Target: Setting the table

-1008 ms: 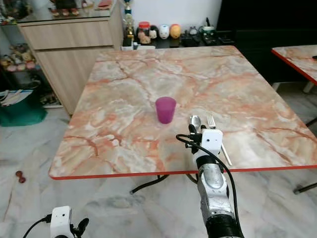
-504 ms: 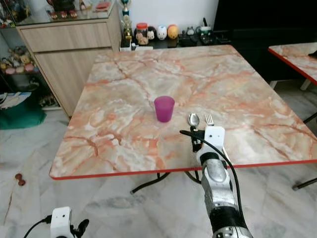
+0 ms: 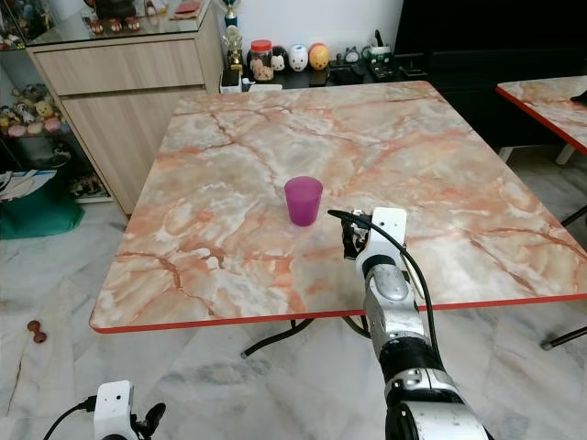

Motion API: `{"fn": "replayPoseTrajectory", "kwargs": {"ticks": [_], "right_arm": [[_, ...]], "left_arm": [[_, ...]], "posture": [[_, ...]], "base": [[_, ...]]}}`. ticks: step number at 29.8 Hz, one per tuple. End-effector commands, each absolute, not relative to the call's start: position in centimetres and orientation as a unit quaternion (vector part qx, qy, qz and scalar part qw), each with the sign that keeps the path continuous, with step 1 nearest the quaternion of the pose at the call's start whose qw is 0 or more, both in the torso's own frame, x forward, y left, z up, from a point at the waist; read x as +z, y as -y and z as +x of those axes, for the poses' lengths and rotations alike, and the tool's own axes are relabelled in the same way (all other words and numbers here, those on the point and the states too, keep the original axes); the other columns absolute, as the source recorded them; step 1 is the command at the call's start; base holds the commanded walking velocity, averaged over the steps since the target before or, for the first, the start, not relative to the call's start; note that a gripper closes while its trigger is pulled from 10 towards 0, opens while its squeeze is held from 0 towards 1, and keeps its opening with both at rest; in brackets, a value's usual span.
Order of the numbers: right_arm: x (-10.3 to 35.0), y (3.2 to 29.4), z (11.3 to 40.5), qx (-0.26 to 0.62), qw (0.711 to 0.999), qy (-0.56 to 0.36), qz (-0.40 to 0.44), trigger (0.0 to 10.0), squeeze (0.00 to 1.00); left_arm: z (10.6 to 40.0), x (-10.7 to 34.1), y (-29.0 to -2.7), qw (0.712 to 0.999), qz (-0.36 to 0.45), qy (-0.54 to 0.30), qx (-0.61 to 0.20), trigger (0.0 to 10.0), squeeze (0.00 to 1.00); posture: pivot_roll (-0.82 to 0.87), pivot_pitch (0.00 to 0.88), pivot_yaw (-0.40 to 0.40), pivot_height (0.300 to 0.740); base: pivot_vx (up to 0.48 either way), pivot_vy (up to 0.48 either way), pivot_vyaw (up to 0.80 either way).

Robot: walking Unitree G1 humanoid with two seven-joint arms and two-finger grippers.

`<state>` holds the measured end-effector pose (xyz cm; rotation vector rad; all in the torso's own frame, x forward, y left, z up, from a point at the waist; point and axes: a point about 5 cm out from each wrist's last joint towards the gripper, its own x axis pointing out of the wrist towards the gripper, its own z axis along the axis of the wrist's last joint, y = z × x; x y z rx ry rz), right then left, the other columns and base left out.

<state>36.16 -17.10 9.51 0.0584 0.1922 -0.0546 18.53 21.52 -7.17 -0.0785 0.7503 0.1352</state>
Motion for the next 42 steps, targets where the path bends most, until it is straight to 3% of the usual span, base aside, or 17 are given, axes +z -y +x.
{"fn": "replayPoseTrajectory", "kwargs": {"ticks": [1,26,42], "right_arm": [[9.0,16.9,36.1,-0.025,0.993,-0.114,0.032,10.0,0.0],[9.4,15.3,37.4,-0.012,0.985,-0.164,0.05,10.0,0.0],[8.3,16.5,36.8,-0.044,0.98,-0.19,0.037,10.0,0.0]], "left_arm": [[18.0,-7.4,-21.7,0.923,-0.04,-0.377,0.068,10.0,0.0],[17.6,-7.6,-21.9,0.92,-0.04,-0.381,0.077,10.0,0.0],[17.7,-7.6,-21.9,0.922,-0.039,-0.377,0.078,10.0,0.0]], "posture": [[-0.06,0.0,0.041,0.707],[-0.06,0.0,0.04,0.707],[-0.06,0.0,0.041,0.707]], "base": [[0.0,0.0,0.0],[0.0,0.0,0.0],[0.0,0.0,0.0]]}}
